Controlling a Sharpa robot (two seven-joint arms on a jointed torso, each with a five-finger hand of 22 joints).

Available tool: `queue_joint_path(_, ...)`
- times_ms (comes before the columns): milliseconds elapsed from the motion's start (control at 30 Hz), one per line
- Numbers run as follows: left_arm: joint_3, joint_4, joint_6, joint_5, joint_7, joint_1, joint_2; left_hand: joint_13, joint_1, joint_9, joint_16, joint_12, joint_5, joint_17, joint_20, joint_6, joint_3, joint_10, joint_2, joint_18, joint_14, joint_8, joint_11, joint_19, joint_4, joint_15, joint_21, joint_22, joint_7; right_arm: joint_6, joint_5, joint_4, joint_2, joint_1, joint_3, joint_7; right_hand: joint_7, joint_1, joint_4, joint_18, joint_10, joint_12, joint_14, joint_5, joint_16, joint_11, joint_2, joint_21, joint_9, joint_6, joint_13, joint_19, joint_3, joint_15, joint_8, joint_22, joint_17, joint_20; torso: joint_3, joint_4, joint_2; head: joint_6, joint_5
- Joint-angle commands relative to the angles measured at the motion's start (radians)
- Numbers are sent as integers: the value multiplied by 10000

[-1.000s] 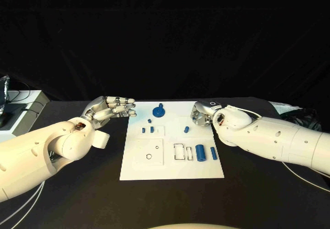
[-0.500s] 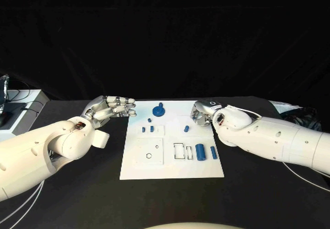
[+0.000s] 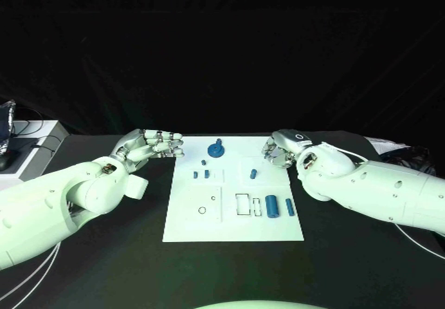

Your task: Assemble the parts on the task board

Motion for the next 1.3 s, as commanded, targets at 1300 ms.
queue_joint_path(1300,8,-56,-152,48,99,-14,146,-11,-84,5,-21,-30,6,74,19,-15,-210,-12,58,-189,-18,6,12,126,169,26,20,-364,52,172,-308,1902,1338,-908,-241,171,40,8,23,149,161,35,0,97,25,-154,54,-1293,-14,-42,27,412,-59,-23,-3,852,-116,31,-27,-69,2,-176,920)
